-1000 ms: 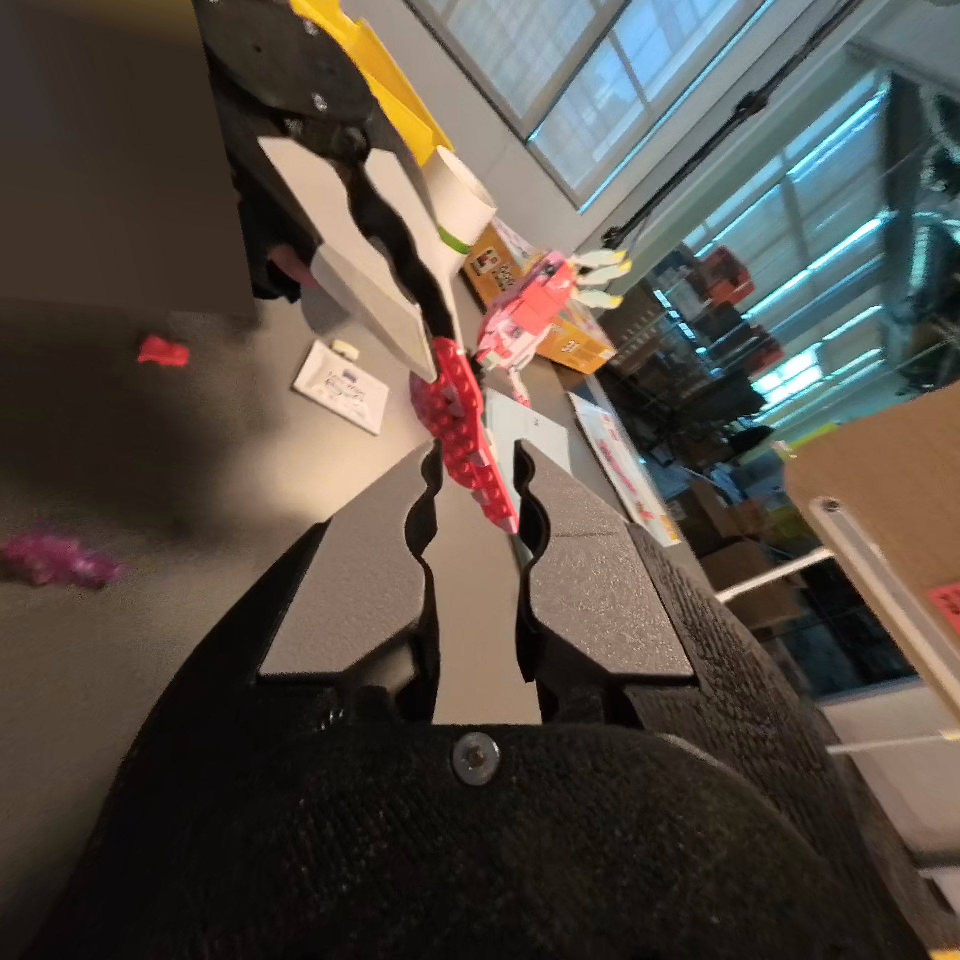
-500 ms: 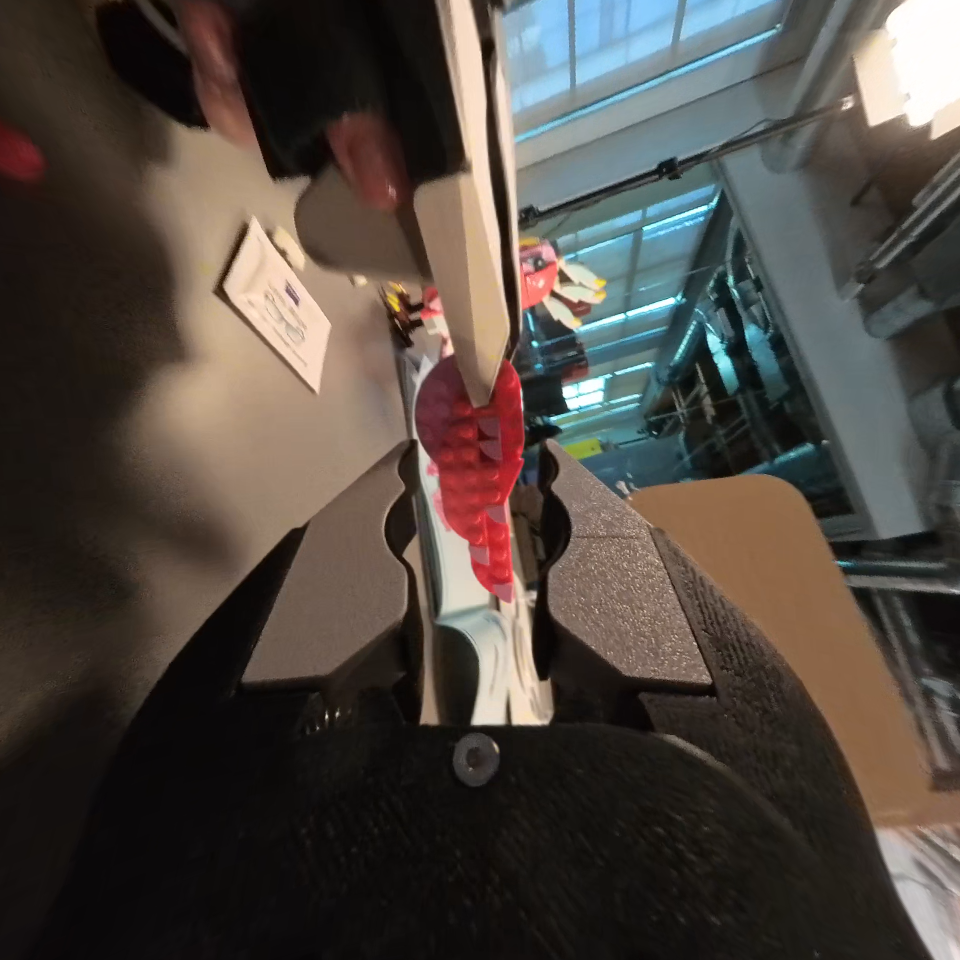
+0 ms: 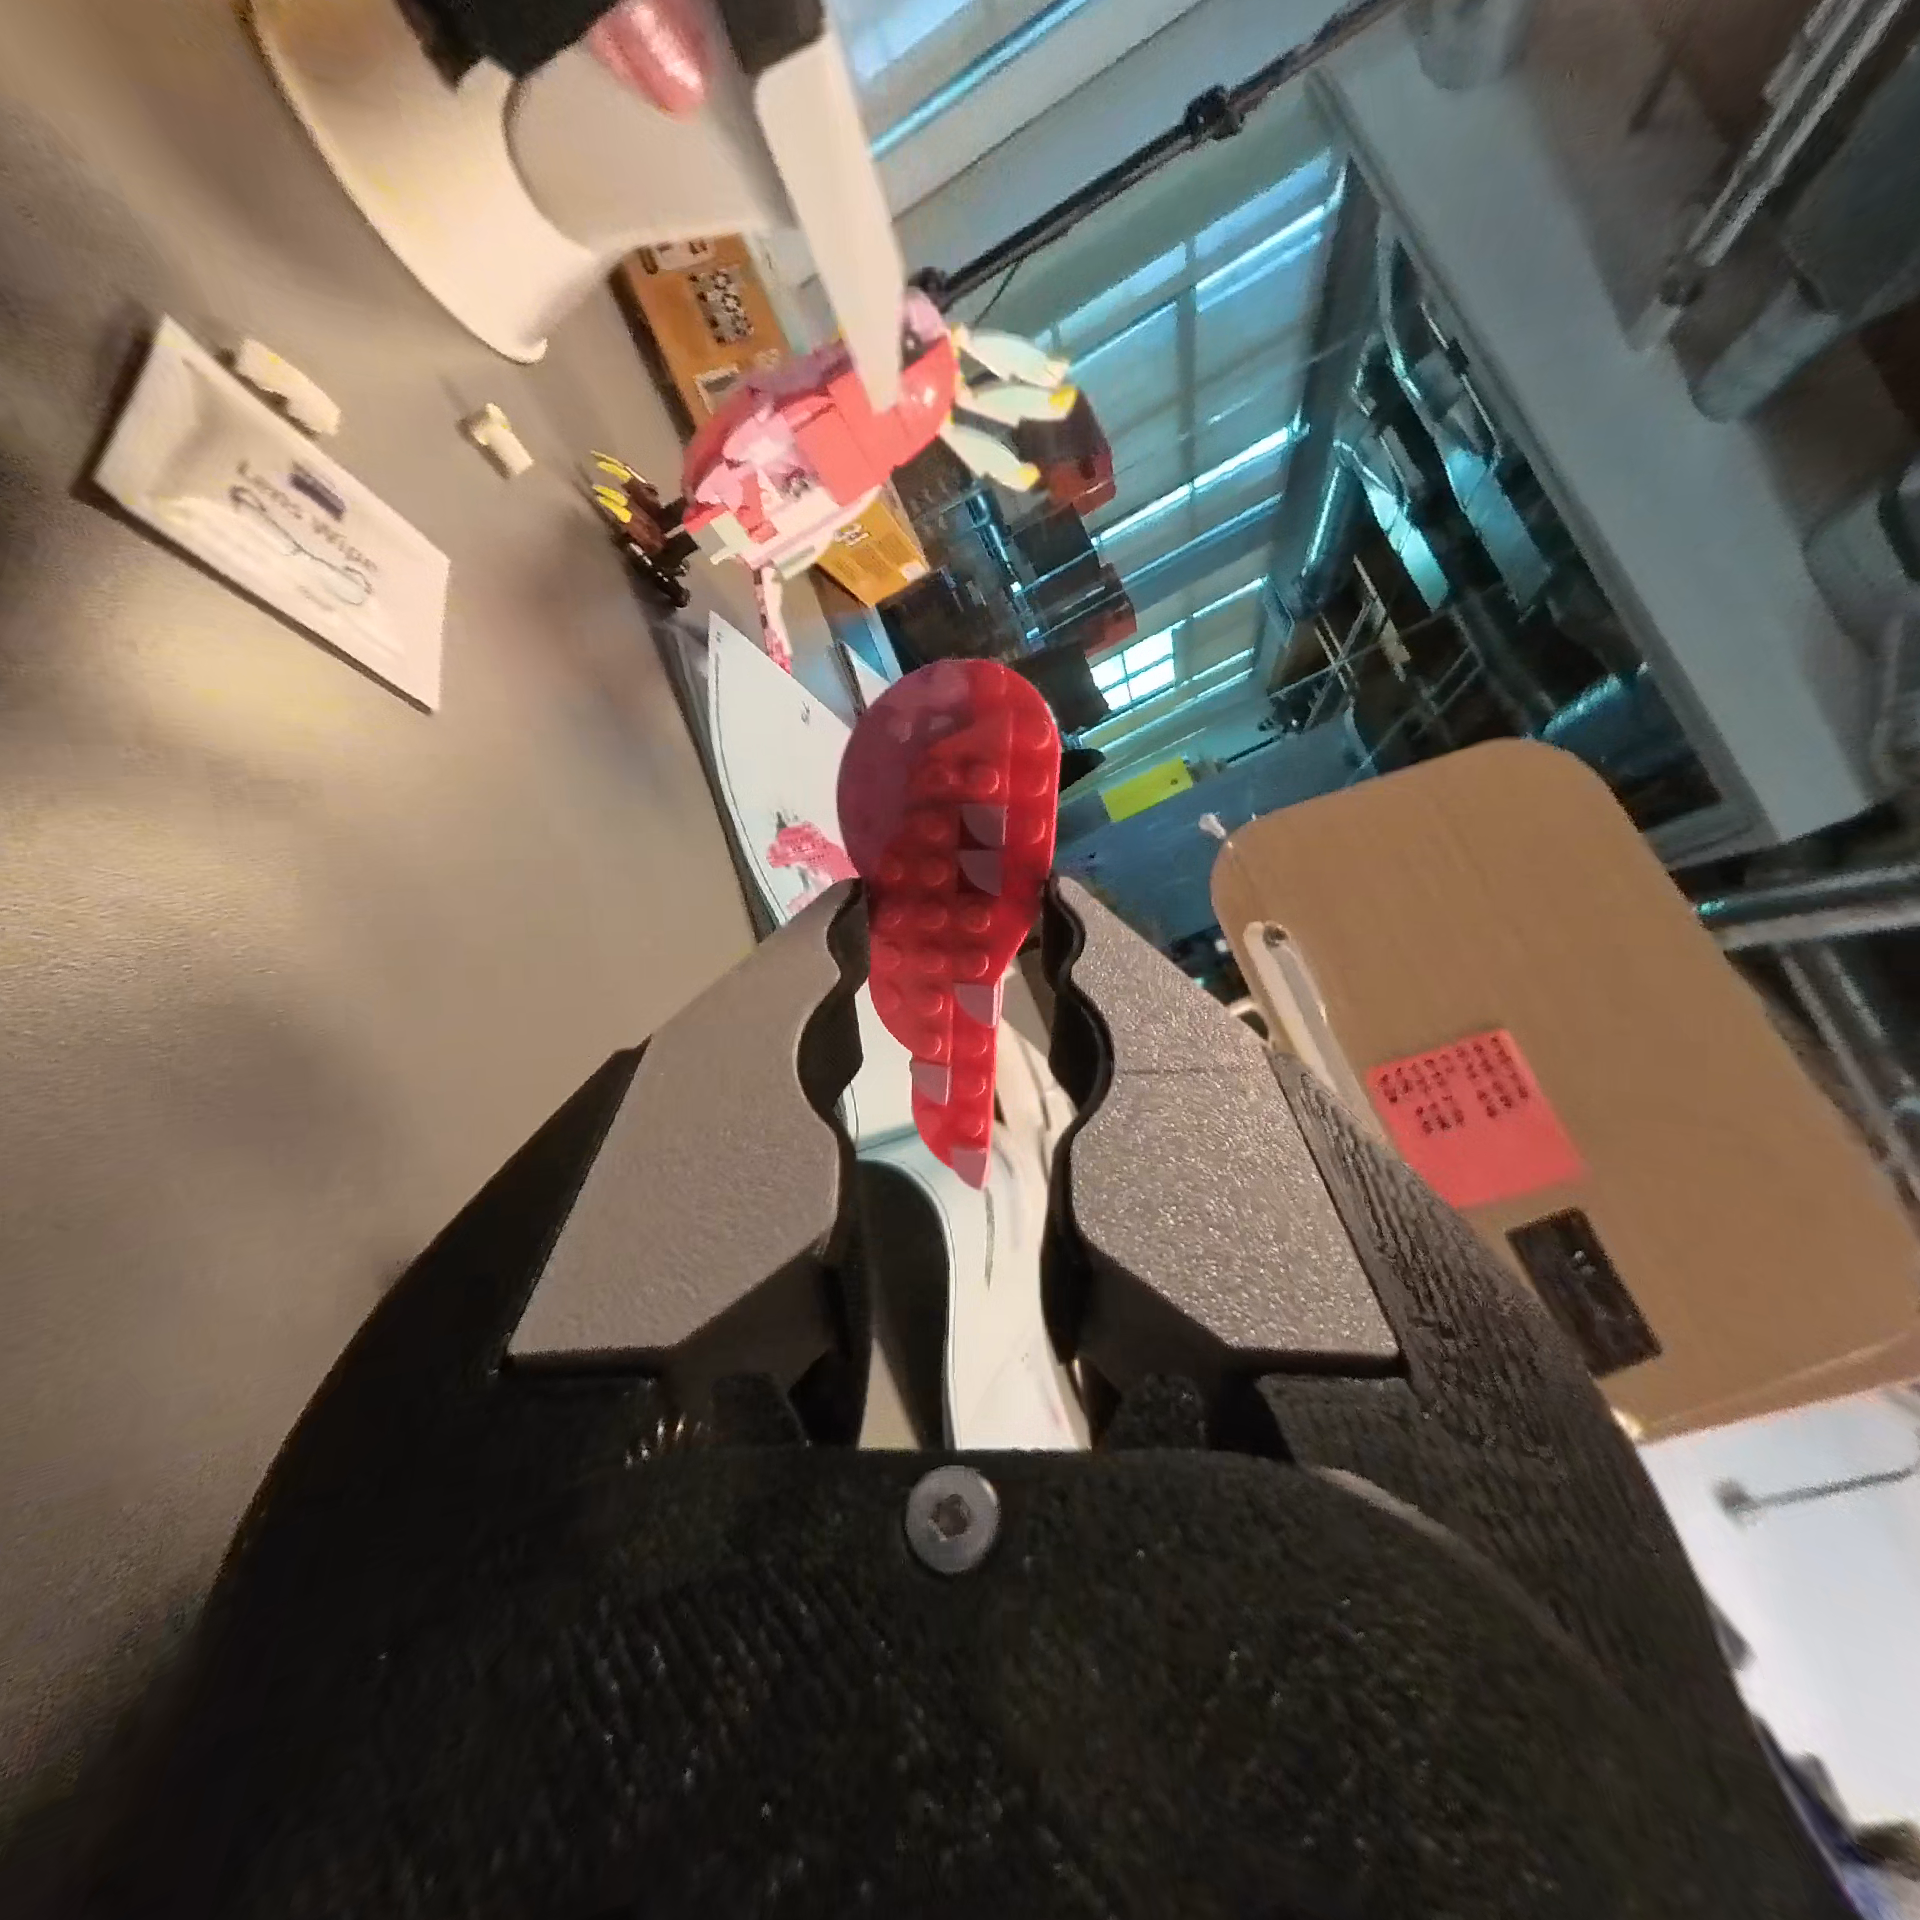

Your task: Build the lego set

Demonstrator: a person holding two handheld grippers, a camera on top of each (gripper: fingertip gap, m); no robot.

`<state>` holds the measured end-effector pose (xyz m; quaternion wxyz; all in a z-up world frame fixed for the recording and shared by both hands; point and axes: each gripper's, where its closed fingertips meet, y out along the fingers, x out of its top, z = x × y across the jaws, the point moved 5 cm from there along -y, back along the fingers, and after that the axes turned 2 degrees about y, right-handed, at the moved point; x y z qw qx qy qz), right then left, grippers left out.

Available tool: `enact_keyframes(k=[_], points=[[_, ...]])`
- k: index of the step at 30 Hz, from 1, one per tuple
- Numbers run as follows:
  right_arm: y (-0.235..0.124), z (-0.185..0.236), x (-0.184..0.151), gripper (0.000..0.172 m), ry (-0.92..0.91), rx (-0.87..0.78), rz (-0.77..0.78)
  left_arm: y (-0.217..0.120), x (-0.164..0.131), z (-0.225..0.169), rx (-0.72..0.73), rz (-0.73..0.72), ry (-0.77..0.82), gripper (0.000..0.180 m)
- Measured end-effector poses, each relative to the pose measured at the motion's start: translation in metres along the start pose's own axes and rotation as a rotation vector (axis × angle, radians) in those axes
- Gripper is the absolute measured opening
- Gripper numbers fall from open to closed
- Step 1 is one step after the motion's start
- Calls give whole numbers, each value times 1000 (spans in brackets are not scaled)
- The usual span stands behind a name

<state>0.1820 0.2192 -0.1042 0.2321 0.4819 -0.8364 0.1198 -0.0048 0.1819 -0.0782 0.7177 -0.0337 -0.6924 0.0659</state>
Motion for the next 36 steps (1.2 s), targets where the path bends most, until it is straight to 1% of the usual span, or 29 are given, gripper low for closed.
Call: enact_keyframes(k=[2,4,7,10,13,17,21,23,24,25,27,31,33,36], points=[[0,-2,-3,31,27,-4,6,8,-11,11,35,74,-43,70],[1,-2,-5,31,45,-3,8,14,-20,23,71,148,-80,80],[1,-3,-4,31,49,-3,5,20,-23,32,95,172,-92,83],[1,-1,-3,31,47,4,4,31,-25,37,107,199,-54,83],[1,-1,-4,31,53,7,7,43,-30,40,100,244,-26,89],[1,-5,-4,30,125,13,-7,55,-37,48,70,291,30,93],[0,-10,-4,30,222,25,-25,63,-37,52,-1,278,31,76],[-1,-12,-5,30,241,27,-25,62,-35,51,-58,254,21,56],[-1,-13,-5,30,246,30,-23,60,-34,52,-74,240,14,44],[-1,-14,-6,30,249,31,-20,59,-34,53,-79,235,9,35],[-2,-16,-7,30,249,26,-12,57,-32,53,-96,240,-16,35],[-4,-22,-11,30,271,29,-4,48,-19,46,-153,177,-123,35],[-5,-20,-14,30,315,113,20,41,-11,42,-180,137,-164,35],[-9,-8,-15,30,395,320,100,29,2,33,-256,89,-262,34]])
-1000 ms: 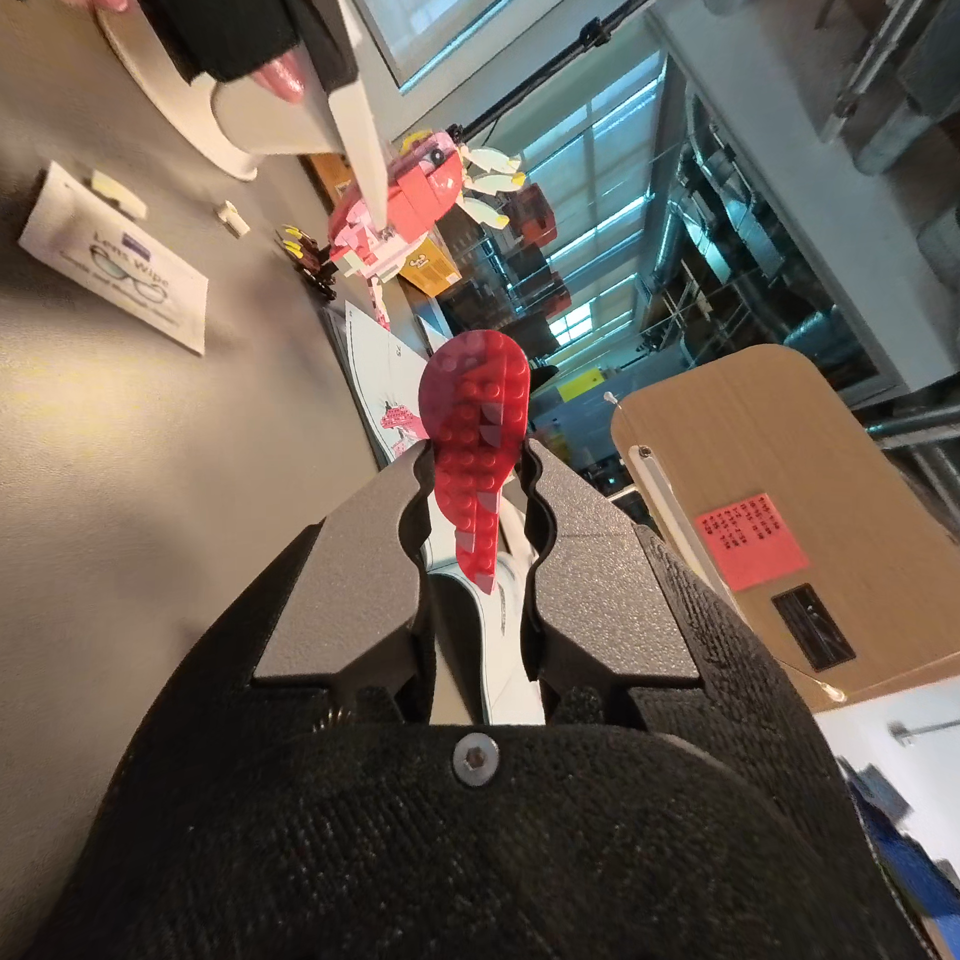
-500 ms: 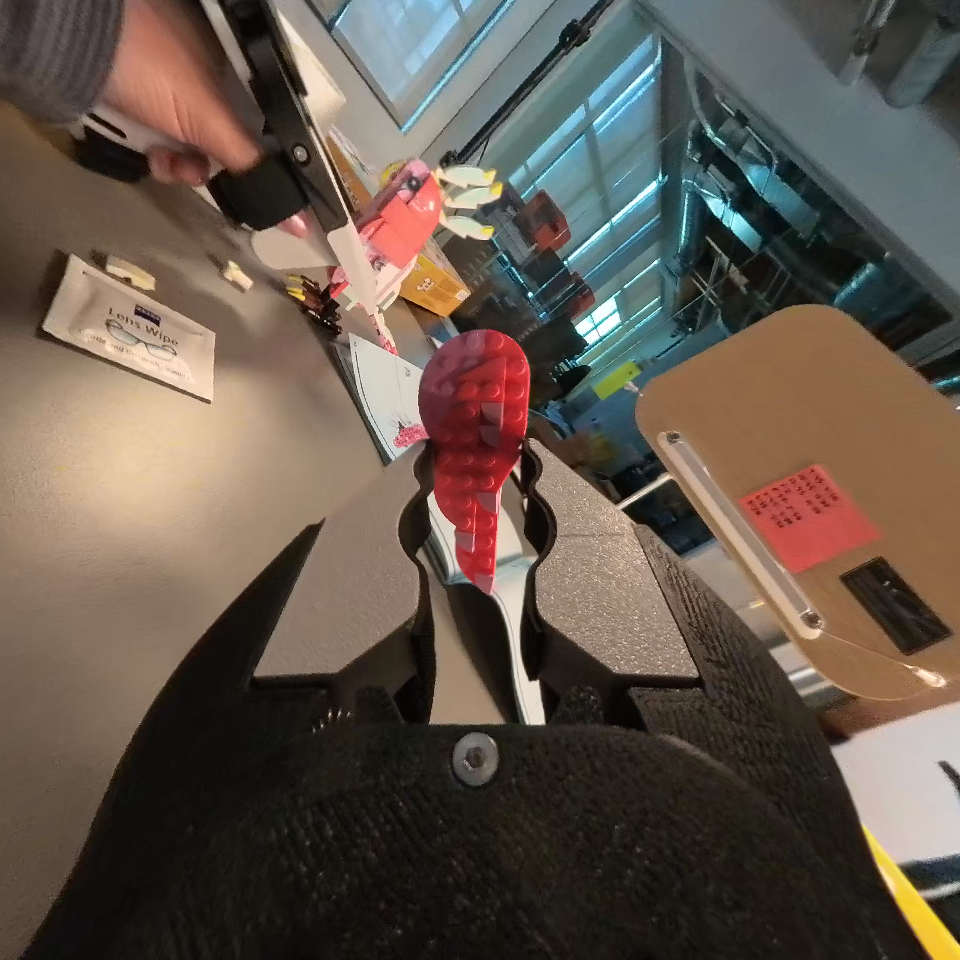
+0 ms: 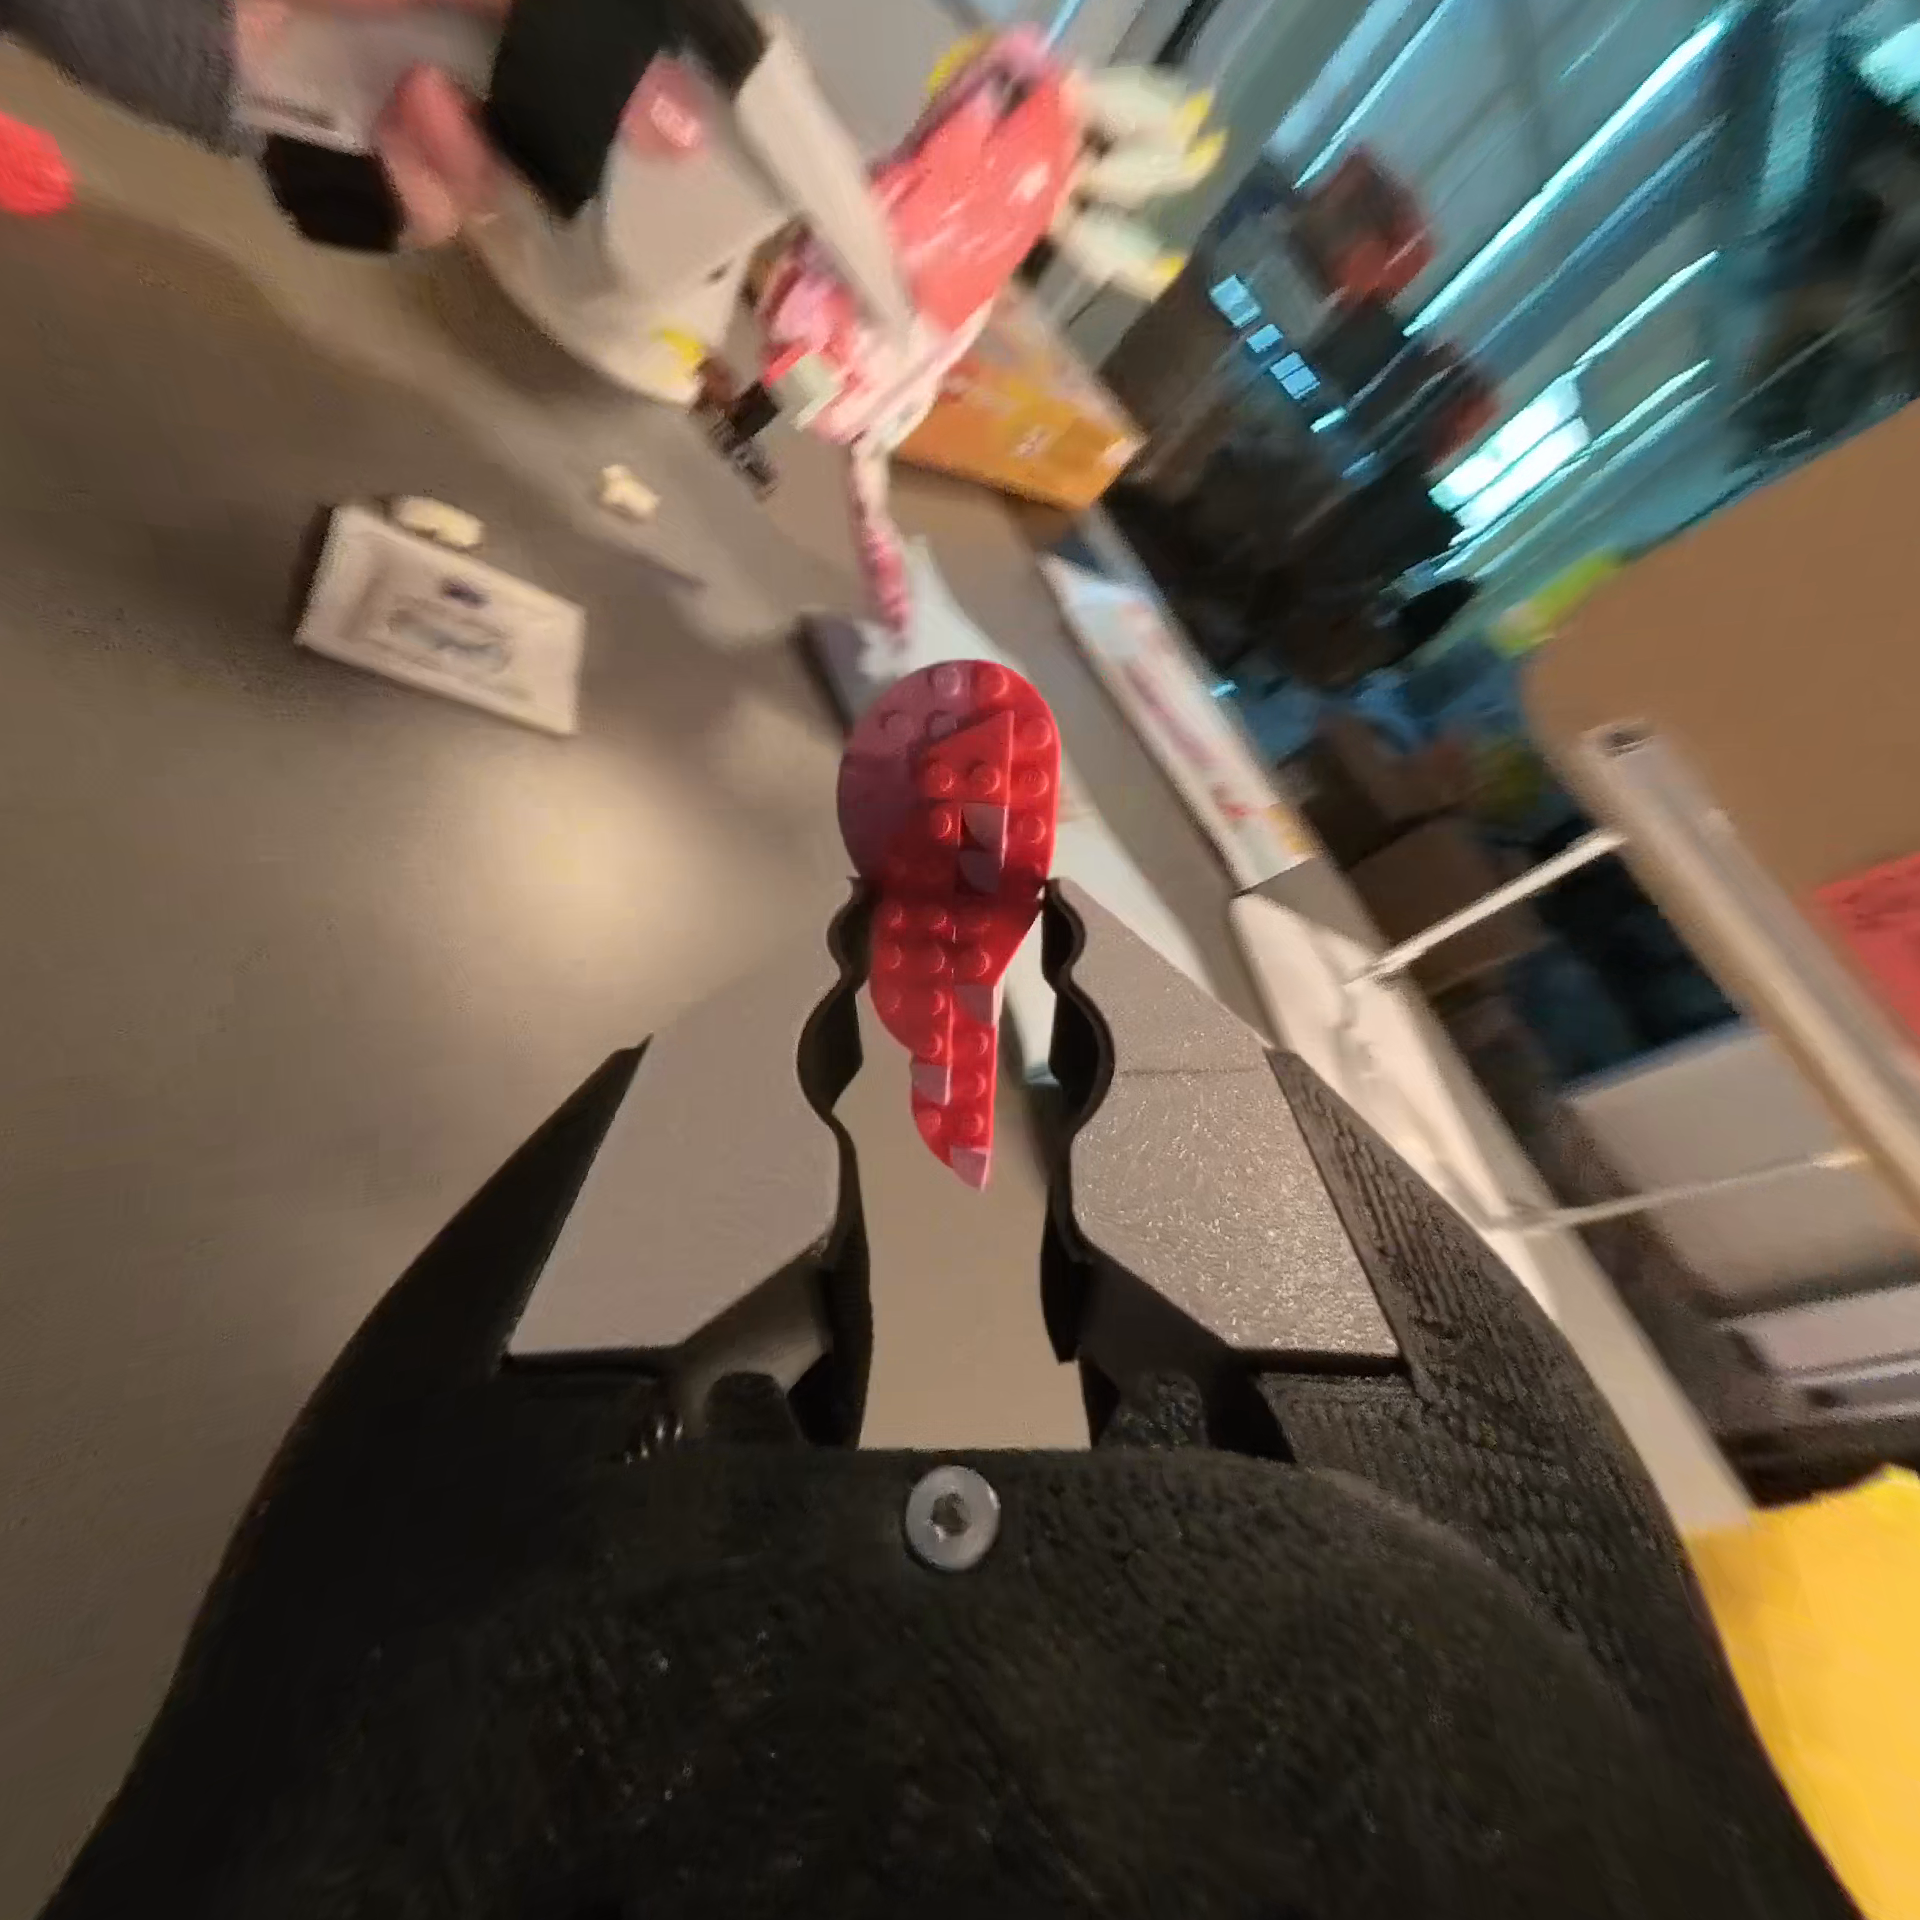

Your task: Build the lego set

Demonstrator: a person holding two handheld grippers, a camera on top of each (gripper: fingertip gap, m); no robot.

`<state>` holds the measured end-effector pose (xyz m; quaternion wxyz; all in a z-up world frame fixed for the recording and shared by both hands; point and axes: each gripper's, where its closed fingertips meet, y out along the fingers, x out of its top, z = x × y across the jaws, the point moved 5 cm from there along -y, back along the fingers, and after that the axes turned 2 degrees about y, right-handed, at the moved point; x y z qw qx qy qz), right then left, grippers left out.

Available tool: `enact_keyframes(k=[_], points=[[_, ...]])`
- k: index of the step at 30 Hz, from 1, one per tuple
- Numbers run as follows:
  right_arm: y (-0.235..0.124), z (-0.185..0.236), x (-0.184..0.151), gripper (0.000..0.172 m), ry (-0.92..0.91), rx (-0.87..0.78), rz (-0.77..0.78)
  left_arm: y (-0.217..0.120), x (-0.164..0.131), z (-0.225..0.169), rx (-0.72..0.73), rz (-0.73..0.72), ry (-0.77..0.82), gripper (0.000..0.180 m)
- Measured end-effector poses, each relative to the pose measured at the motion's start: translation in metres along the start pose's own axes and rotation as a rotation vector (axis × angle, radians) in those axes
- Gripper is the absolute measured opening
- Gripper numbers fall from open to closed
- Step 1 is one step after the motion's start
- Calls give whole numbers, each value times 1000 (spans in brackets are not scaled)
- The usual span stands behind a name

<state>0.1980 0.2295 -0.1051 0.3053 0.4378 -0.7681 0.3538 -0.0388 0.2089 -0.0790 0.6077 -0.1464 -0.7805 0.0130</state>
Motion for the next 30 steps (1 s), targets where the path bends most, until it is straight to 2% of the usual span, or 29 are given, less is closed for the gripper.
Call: enact_keyframes(k=[4,9,16,19,21,23,25,26,30], points=[[-12,21,2,30,103,248,149,-16,11,-18,-94,-73,-121,34],[-42,22,-2,30,250,376,296,-32,2,-61,-256,-93,-265,35],[-82,38,-40,30,353,428,627,-39,-30,-125,-415,-101,-570,35],[-88,46,-49,31,371,434,681,-38,-41,-147,-469,-111,-675,35],[-89,43,-50,32,346,357,689,-37,-45,-156,-471,-119,-707,35],[-98,37,-48,60,232,211,740,-37,-49,-161,-455,-101,-688,35],[-111,35,-32,85,108,80,697,-38,-49,-161,-429,-94,-673,35],[-115,35,-19,92,70,26,624,-40,-48,-161,-418,-106,-678,35],[-111,53,42,96,-75,-151,242,-42,-44,-164,-376,-178,-742,35]])
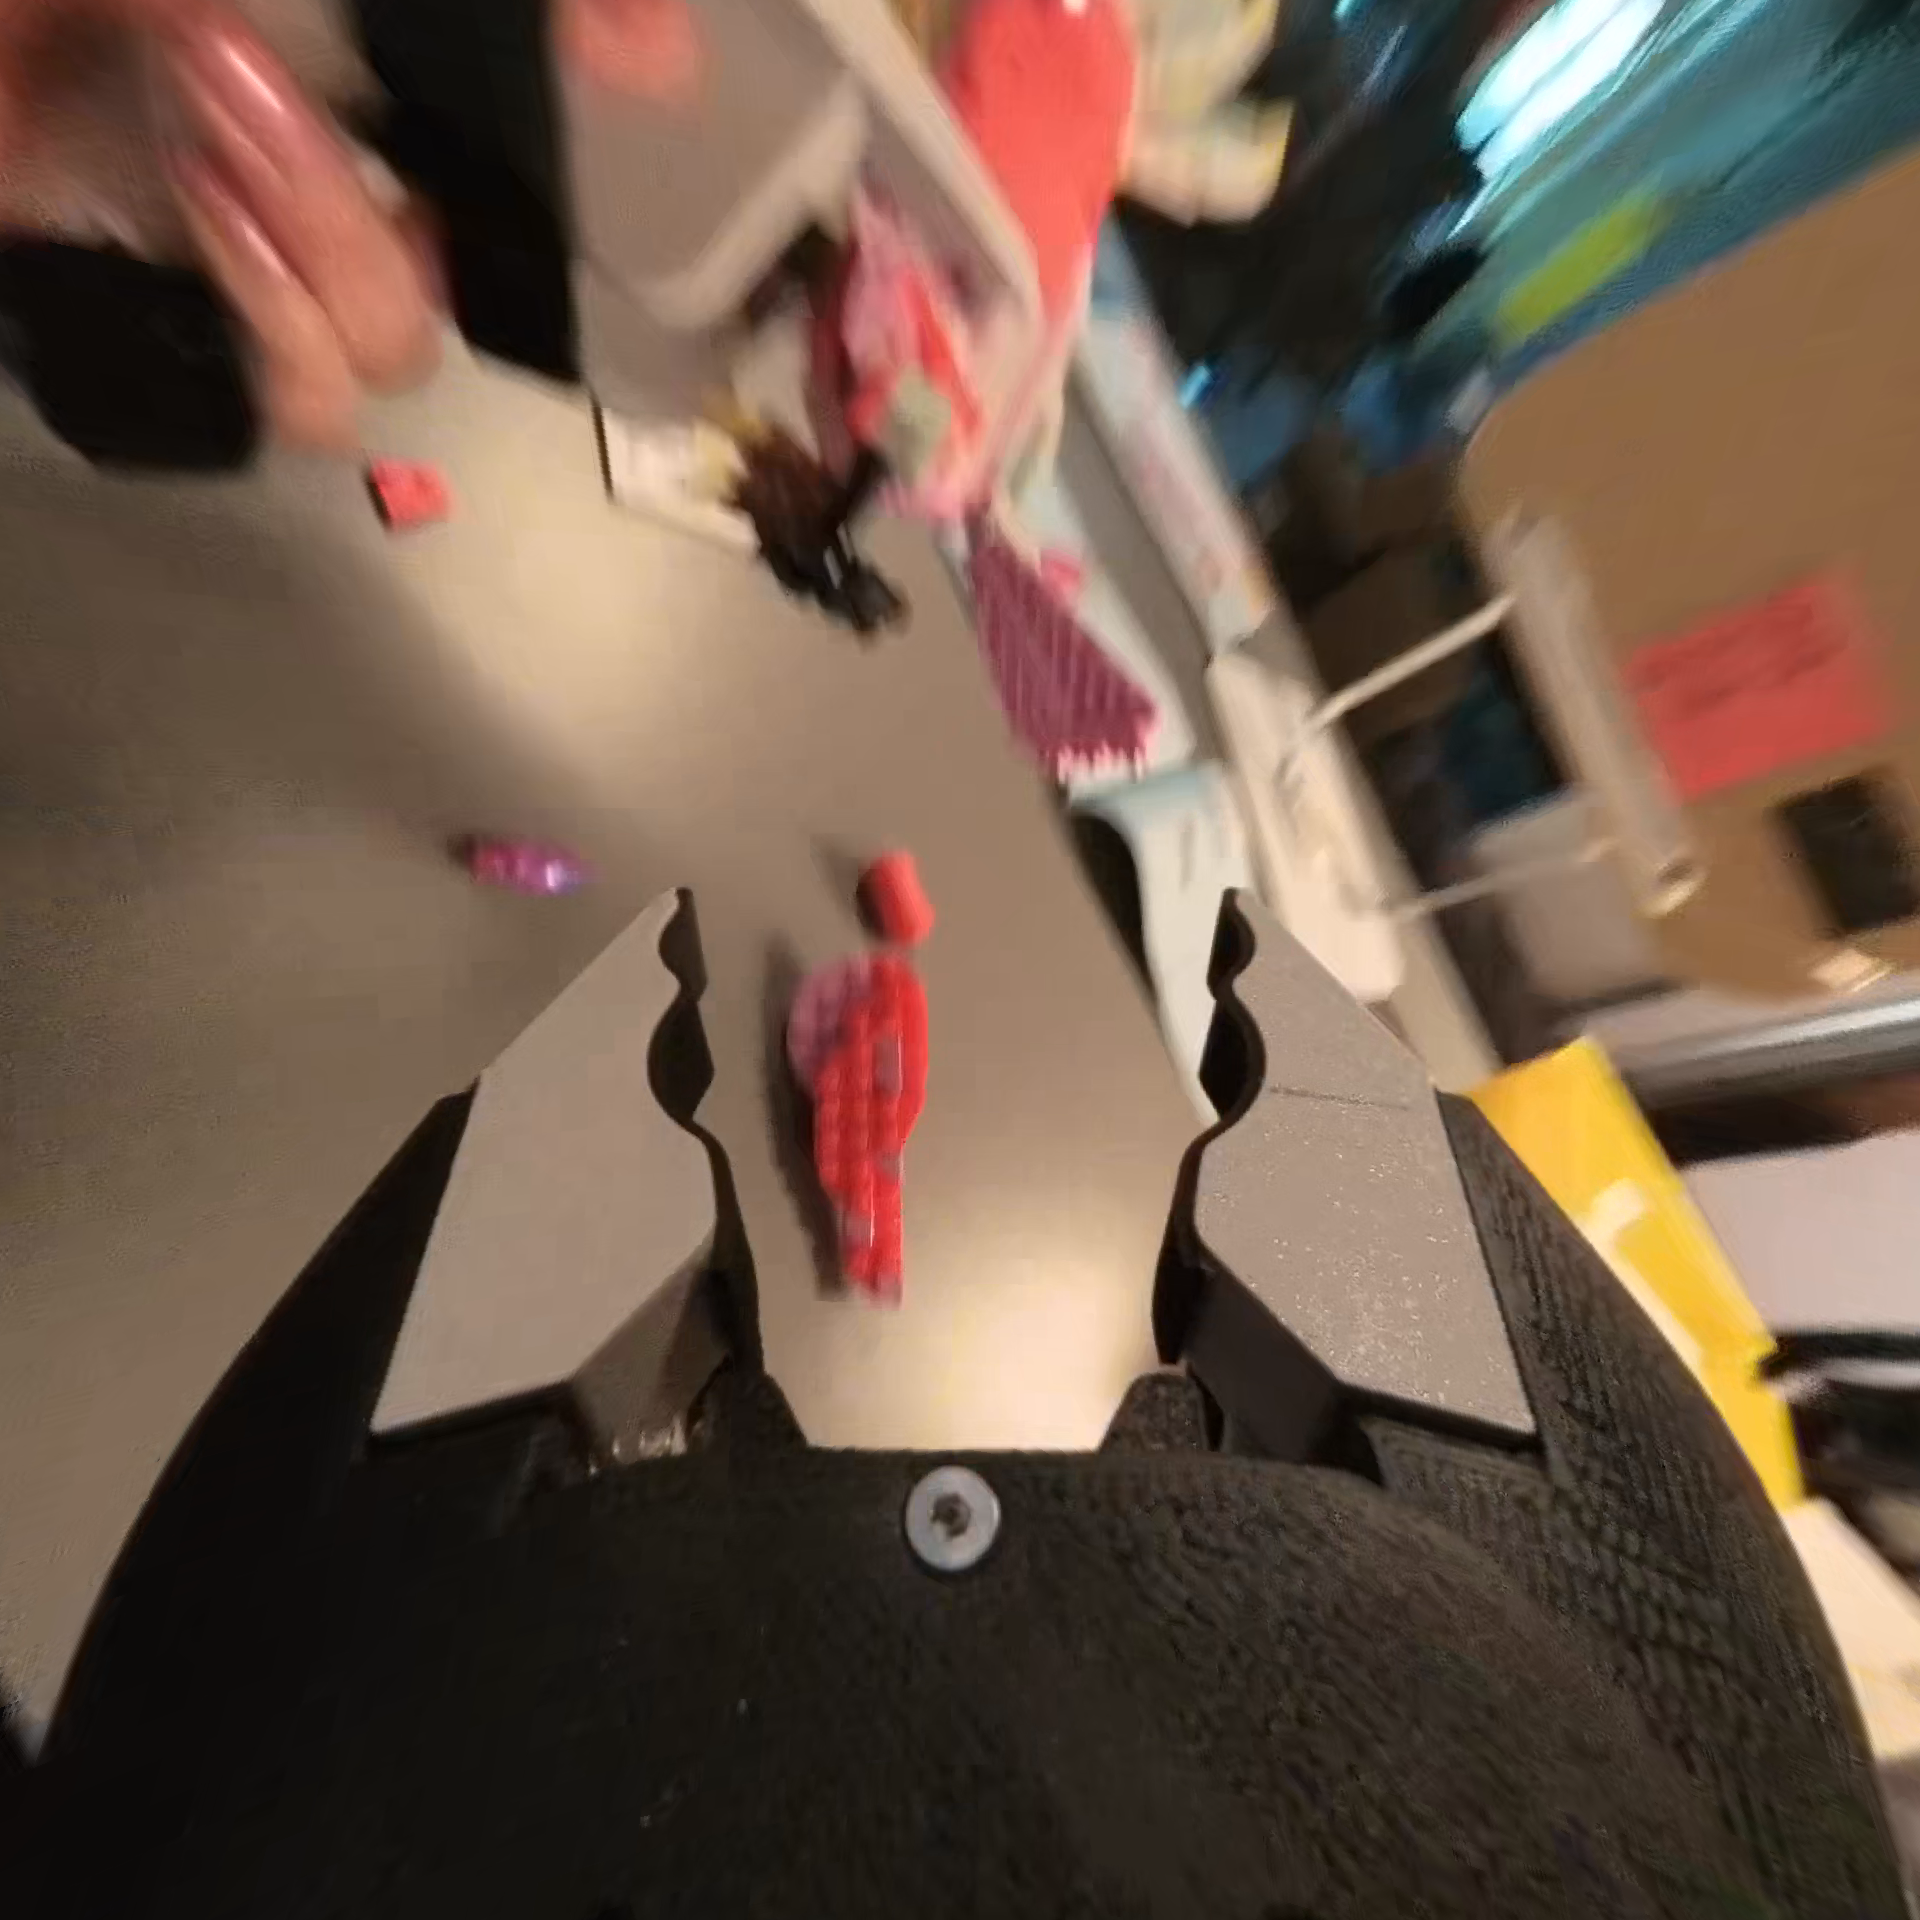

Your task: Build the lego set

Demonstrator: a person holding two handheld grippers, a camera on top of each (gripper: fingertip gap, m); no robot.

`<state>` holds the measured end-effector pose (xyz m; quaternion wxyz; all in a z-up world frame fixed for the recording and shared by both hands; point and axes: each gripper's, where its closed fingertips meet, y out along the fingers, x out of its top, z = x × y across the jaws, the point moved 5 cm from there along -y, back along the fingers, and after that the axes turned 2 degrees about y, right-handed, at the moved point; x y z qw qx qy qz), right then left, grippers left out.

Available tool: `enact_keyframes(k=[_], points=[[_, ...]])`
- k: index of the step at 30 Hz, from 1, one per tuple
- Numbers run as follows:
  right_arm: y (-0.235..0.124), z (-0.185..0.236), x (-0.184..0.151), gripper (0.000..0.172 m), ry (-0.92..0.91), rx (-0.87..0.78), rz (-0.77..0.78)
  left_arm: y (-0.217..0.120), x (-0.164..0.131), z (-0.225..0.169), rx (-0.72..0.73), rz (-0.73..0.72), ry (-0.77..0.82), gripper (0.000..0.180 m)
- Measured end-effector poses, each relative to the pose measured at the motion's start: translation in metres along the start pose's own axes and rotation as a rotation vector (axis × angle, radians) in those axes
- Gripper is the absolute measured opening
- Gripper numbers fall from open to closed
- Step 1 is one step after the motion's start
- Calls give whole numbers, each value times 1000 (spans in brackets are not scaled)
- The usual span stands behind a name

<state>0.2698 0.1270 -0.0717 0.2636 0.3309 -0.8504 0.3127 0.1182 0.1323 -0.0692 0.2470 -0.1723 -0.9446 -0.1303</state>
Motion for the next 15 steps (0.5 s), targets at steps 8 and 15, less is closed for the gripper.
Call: enact_keyframes(k=[8,15], points=[[19,10,20,96,-590,-459,-112,4,-13,-17,-148,17,-309,35],[27,9,11,87,-993,-543,-186,3,-30,-19,-202,99,-520,35]])
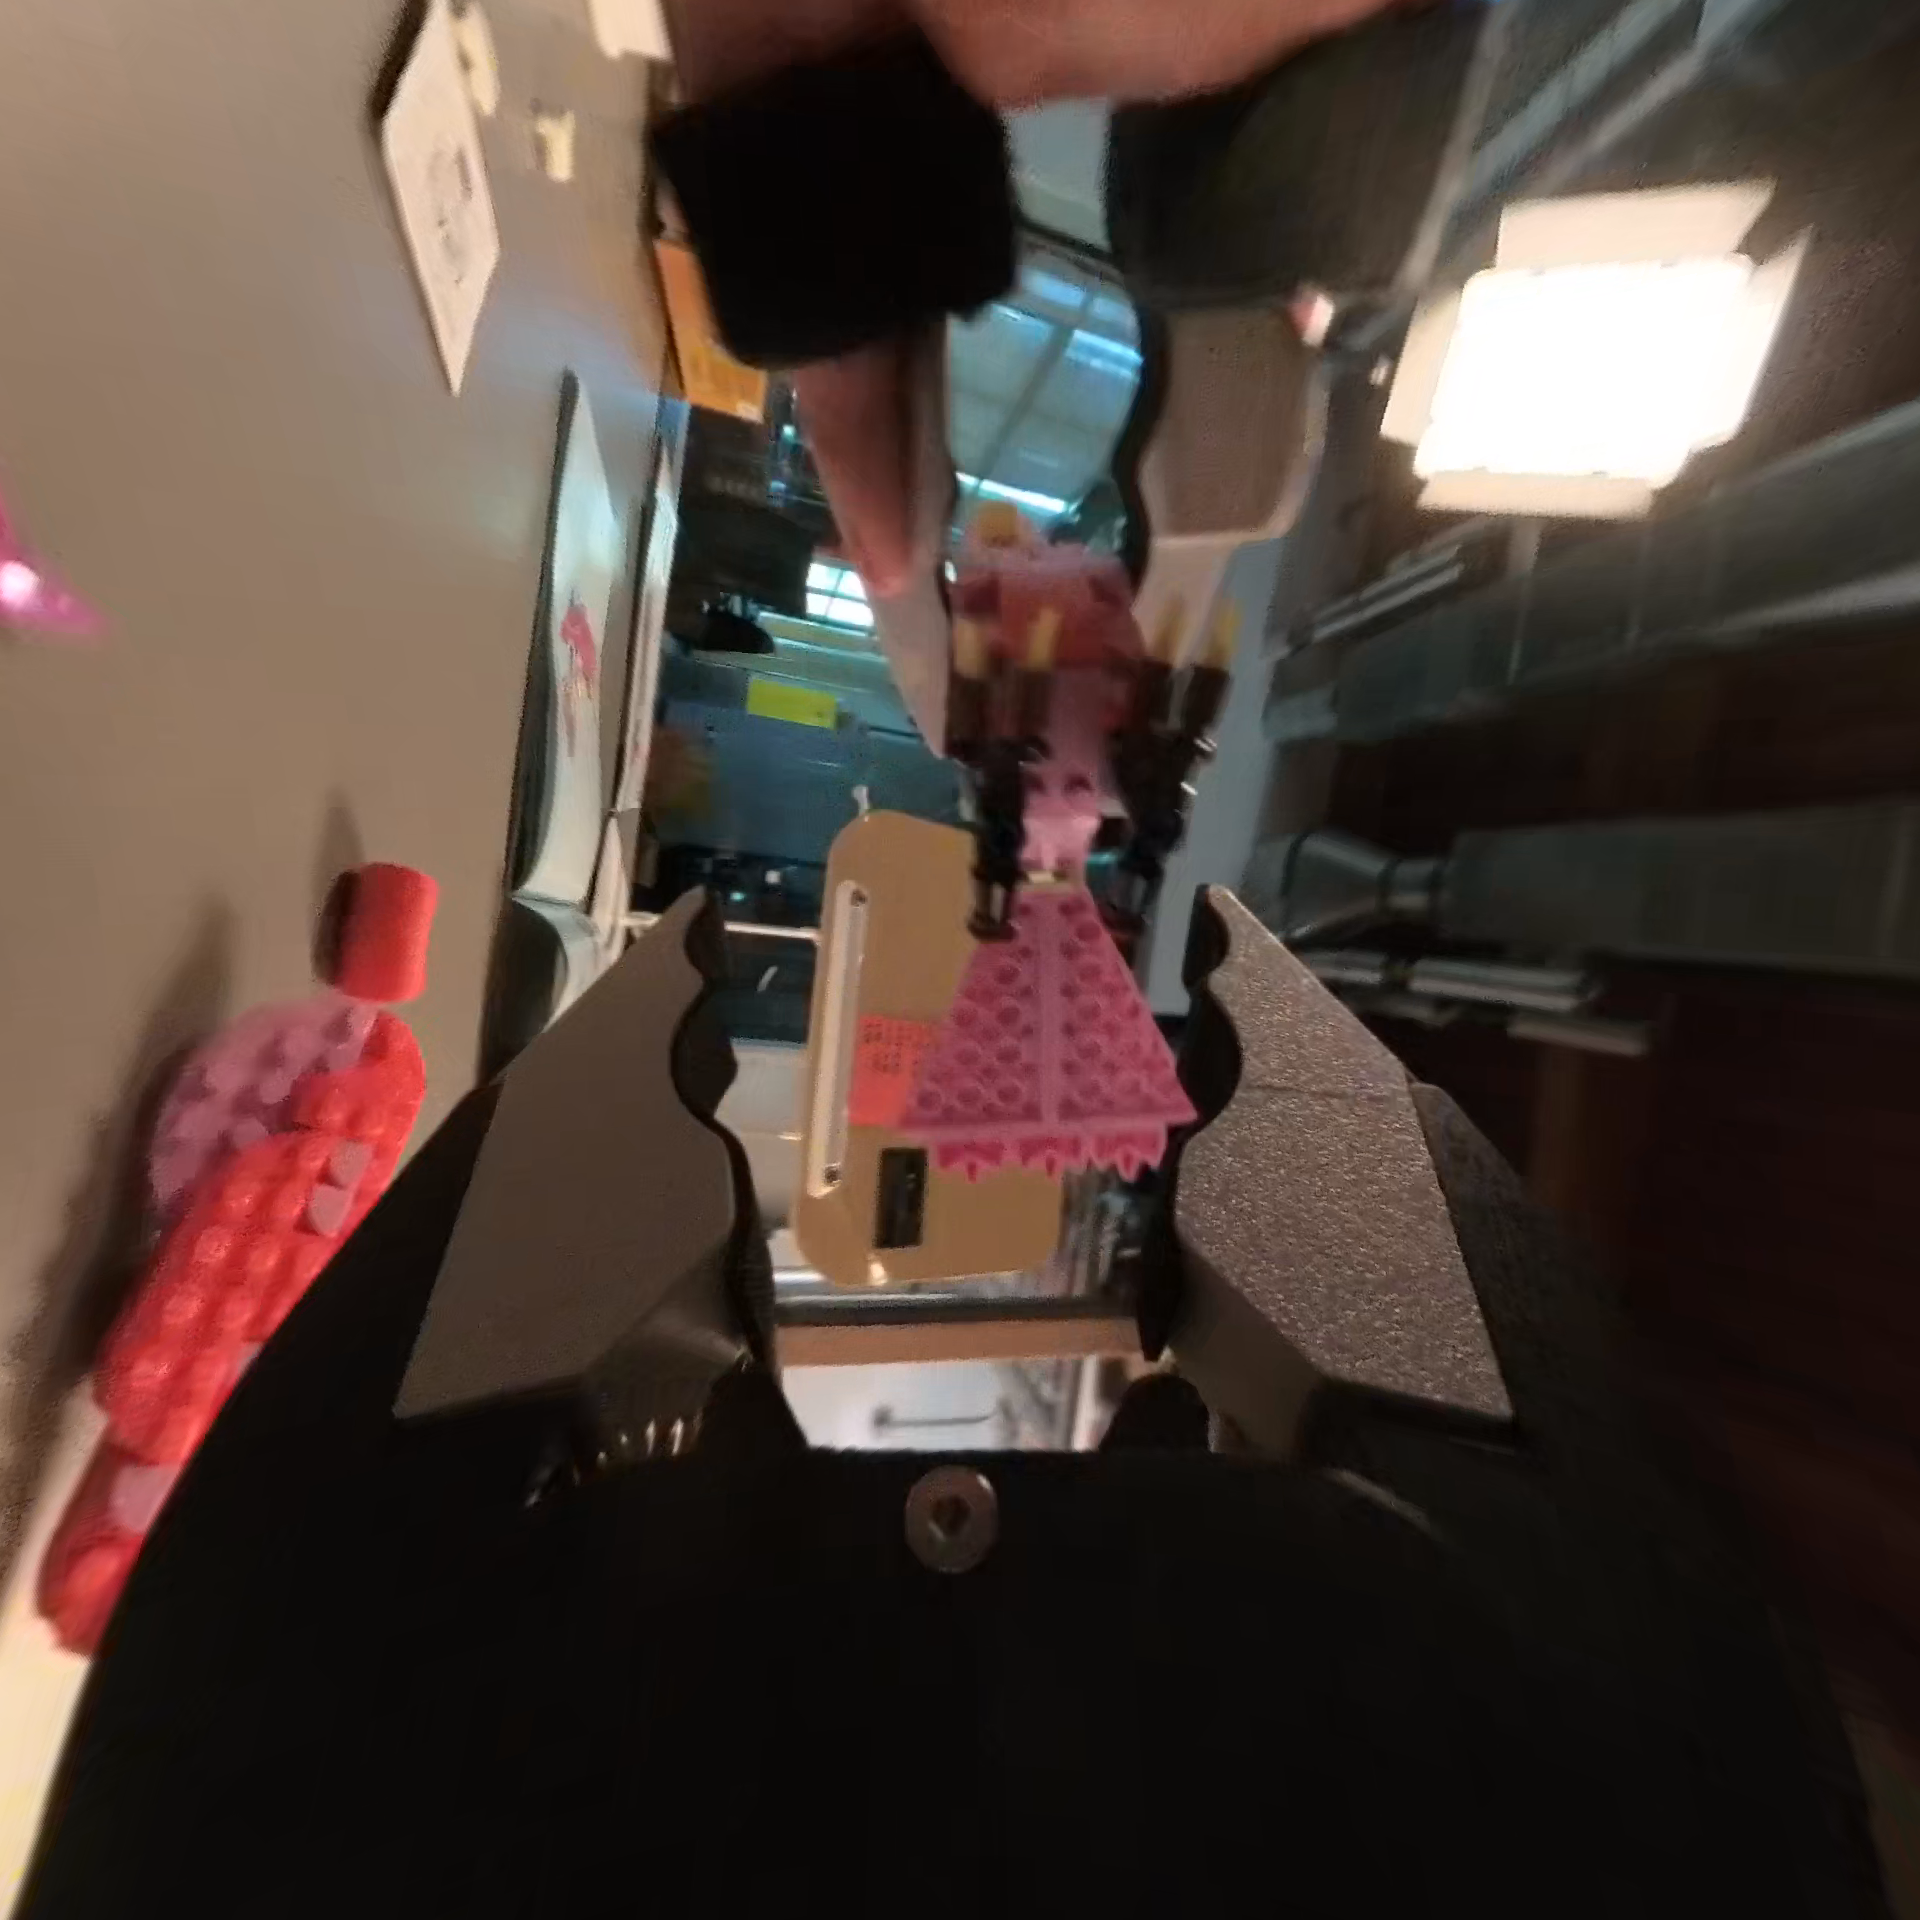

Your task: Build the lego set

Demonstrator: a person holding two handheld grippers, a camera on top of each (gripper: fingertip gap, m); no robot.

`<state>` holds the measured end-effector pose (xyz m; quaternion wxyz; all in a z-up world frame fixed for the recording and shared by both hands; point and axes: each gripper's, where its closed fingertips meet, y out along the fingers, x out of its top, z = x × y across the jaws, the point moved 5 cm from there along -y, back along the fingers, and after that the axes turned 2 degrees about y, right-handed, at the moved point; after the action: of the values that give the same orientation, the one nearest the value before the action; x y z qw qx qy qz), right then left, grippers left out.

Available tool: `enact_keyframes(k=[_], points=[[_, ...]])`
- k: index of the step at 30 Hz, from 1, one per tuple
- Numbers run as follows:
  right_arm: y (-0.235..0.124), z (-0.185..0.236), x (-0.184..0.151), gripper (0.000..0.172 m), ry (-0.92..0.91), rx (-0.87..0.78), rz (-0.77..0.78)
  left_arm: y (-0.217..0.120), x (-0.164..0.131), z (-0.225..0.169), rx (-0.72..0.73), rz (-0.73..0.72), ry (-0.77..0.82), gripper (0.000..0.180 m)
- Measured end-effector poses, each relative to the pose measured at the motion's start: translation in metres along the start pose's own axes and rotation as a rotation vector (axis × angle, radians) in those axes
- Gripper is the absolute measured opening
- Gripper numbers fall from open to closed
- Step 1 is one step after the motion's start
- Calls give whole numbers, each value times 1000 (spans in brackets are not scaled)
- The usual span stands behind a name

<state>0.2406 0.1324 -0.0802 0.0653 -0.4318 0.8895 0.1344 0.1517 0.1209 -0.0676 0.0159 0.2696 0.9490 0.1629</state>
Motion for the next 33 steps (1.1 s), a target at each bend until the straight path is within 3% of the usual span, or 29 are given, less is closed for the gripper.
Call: enact_keyframes(k=[4,9,11,14,18,20,21,24,26,29,31,33], points=[[-1,0,-1,71,-22,-50,-38,3,-13,8,15,35,-44,35],[-7,-3,-4,37,-31,-105,-73,5,-19,17,37,66,-69,35],[-9,-1,-6,33,-9,-87,-75,6,-21,19,45,94,-52,35],[-12,3,-9,23,41,-87,-73,8,-25,16,63,160,100,37],[-13,5,-12,22,120,-86,-71,6,-32,14,141,233,440,44],[-13,8,-15,15,125,-79,-67,0,-33,16,212,272,563,92],[-13,10,-18,15,142,-72,-66,-4,-31,18,261,277,627,107],[-14,12,-27,15,190,-66,-49,-18,-19,13,336,260,802,120],[-15,12,-32,15,199,-68,-46,-25,-4,9,434,231,1130,124],[-16,13,-33,15,203,-64,-56,-25,12,-6,564,169,1926,116],[-17,15,-31,15,194,-55,-72,-18,4,-7,496,213,2436,97],[-19,17,-26,15,182,-48,-99,-13,-5,4,396,286,2808,83]])
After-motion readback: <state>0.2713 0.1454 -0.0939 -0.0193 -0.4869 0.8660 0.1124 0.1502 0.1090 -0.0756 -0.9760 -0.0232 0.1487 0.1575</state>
